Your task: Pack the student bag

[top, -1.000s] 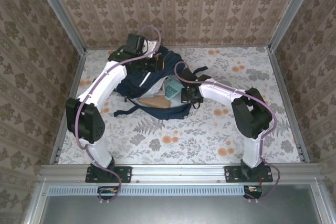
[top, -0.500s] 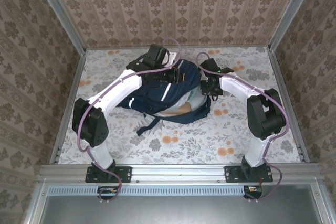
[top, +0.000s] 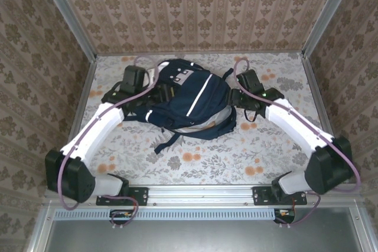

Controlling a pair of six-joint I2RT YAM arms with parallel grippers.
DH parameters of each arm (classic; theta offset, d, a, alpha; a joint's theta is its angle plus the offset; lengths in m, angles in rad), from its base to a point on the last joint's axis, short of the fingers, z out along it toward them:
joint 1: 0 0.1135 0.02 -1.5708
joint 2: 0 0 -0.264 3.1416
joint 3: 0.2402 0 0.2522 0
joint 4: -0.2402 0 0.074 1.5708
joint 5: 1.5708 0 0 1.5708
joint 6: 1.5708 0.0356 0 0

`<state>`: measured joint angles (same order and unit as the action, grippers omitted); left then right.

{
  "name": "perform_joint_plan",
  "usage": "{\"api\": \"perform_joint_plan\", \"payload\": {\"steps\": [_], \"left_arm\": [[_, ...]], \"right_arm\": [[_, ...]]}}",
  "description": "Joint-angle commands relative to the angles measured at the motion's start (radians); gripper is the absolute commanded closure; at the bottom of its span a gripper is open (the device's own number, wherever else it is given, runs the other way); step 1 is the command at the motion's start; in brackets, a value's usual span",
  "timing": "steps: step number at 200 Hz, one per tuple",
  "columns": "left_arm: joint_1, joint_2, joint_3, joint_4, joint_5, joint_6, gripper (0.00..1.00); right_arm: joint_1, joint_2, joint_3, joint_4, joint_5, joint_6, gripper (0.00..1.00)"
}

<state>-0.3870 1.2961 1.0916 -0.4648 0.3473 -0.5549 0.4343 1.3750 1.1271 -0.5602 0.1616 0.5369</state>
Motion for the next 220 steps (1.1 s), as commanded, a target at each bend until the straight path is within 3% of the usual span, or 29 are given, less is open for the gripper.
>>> {"api": "perform_joint_plan", "payload": {"steps": [1, 32, 69, 116, 172, 220], "left_arm": [[0.088, -0.044, -0.140, 0.044, 0.016, -0.088, 0.53], [0.215, -0.004, -0.298, 0.209, 0.152, -0.217, 0.52], [0.255, 0.097, -0.353, 0.337, 0.222, -0.318, 0.49], [0.260, 0.133, -0.421, 0.380, 0.212, -0.370, 0.47], [0.266, -0.069, -0.498, 0.266, 0.127, -0.398, 0.44], [0.285, 0.018, -0.555, 0.453, 0.155, -0.426, 0.42]], "right_arm": [[0.099, -0.076, -0.048, 0.017, 0.078, 0.043, 0.43], [0.269, -0.079, -0.033, 0.005, 0.164, 0.095, 0.42], [0.419, -0.015, 0.023, -0.007, 0.232, 0.123, 0.42], [0.525, 0.093, 0.081, 0.000, 0.259, 0.156, 0.42], [0.635, 0.206, 0.154, 0.018, 0.284, 0.180, 0.40], [0.738, 0.335, 0.232, 0.068, 0.325, 0.192, 0.38]]}}
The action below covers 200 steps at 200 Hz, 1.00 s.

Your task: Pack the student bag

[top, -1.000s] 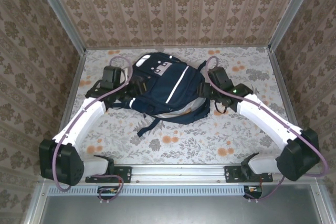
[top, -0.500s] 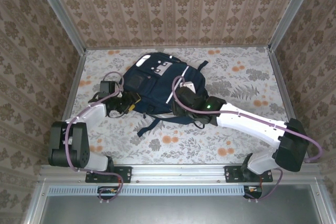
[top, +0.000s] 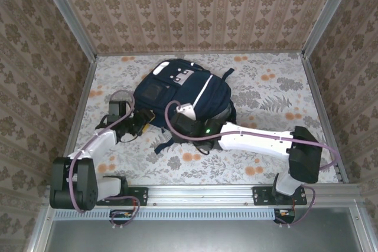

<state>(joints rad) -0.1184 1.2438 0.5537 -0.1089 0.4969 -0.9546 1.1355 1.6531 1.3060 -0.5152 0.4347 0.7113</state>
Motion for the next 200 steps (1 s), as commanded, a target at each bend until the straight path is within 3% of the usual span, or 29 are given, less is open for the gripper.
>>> {"api": "perform_joint_plan", "payload": {"steps": [1, 55, 61, 74, 92, 139, 200], "left_arm": [[0.017, 0.074, -0.017, 0.105, 0.009, -0.027, 0.42], [0.024, 0.212, 0.019, 0.293, 0.018, -0.048, 0.40], [0.024, 0.226, 0.016, 0.314, 0.020, -0.051, 0.47], [0.025, 0.243, 0.002, 0.358, 0.026, -0.075, 0.75], [0.016, 0.224, -0.020, 0.380, 0.023, -0.128, 1.00], [-0.073, 0.039, 0.006, 0.191, -0.077, -0.163, 1.00], [-0.158, -0.073, -0.052, 0.167, -0.106, -0.236, 1.00]], "right_arm": [[0.038, 0.060, 0.055, 0.023, 0.052, 0.018, 0.38], [0.080, 0.158, 0.117, 0.034, 0.058, 0.054, 0.38], [0.083, 0.162, 0.115, 0.037, 0.056, 0.057, 0.38], [0.084, 0.167, 0.115, 0.037, 0.056, 0.067, 0.38], [0.084, 0.169, 0.108, 0.038, 0.061, 0.080, 0.38], [0.084, 0.174, 0.091, 0.064, 0.037, 0.150, 0.48], [0.079, 0.246, 0.118, 0.012, 0.098, 0.247, 0.60]]}}
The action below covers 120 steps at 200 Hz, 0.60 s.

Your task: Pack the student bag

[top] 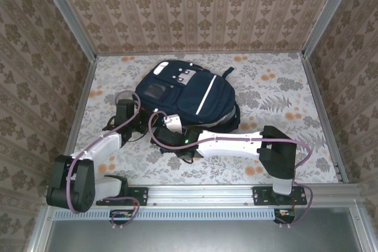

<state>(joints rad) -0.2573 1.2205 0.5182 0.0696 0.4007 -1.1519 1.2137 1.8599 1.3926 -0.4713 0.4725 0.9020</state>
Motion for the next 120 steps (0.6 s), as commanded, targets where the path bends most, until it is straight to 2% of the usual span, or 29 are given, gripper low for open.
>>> {"api": "perform_joint_plan", "payload": {"steps": [1, 65, 120], "left_arm": [[-0.020, -0.051, -0.018, -0.011, -0.011, -0.038, 1.00], [-0.058, -0.080, -0.031, -0.023, -0.034, -0.046, 1.00], [-0.066, -0.103, -0.035, -0.037, -0.039, -0.048, 1.00]], "right_arm": [[0.000, 0.041, 0.034, -0.034, 0.061, 0.057, 0.60], [-0.009, 0.195, 0.173, -0.103, 0.156, 0.067, 0.62], [-0.020, 0.282, 0.268, -0.205, 0.246, 0.152, 0.61]]}}
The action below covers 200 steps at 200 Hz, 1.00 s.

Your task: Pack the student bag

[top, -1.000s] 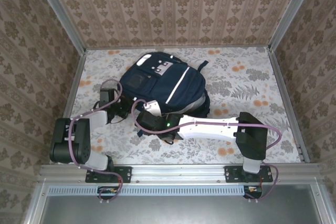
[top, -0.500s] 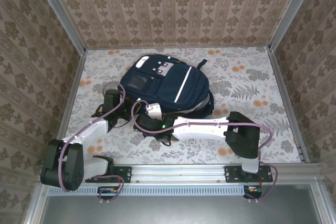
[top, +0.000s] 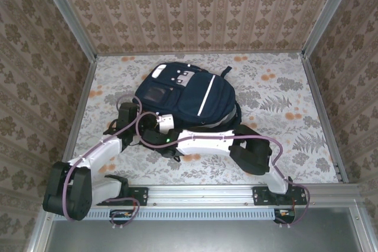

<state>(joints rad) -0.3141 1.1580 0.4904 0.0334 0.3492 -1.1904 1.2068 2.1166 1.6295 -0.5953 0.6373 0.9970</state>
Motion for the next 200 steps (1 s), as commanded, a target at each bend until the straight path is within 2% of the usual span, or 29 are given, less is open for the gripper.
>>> {"api": "perform_joint_plan", "payload": {"steps": [1, 39, 64, 78, 91, 122, 136, 200], "left_arm": [[-0.010, -0.040, -0.007, -0.002, 0.013, -0.009, 1.00], [-0.011, -0.047, -0.008, -0.005, 0.013, -0.011, 1.00], [-0.011, -0.046, -0.003, -0.011, 0.011, -0.008, 1.00], [-0.012, -0.044, -0.004, -0.010, 0.010, -0.008, 1.00], [-0.011, -0.041, -0.001, -0.009, 0.010, -0.006, 1.00], [-0.009, -0.031, 0.010, -0.010, 0.005, 0.001, 1.00], [-0.008, -0.023, 0.014, -0.008, 0.004, 0.004, 1.00], [0.053, -0.005, 0.042, -0.044, 0.002, 0.049, 1.00]], "right_arm": [[-0.014, 0.026, 0.031, -0.081, 0.081, 0.058, 0.62], [-0.034, 0.045, 0.036, -0.071, 0.099, 0.086, 0.62], [-0.044, 0.038, 0.028, -0.043, 0.114, 0.070, 0.66], [-0.046, 0.038, 0.029, -0.031, 0.114, 0.056, 0.72], [-0.047, 0.036, 0.027, -0.028, 0.109, 0.052, 0.84], [-0.046, -0.001, -0.019, -0.001, 0.087, 0.050, 0.92], [-0.046, -0.026, -0.052, 0.017, 0.080, 0.050, 1.00], [-0.051, -0.166, -0.199, 0.081, 0.020, 0.038, 1.00]]}}
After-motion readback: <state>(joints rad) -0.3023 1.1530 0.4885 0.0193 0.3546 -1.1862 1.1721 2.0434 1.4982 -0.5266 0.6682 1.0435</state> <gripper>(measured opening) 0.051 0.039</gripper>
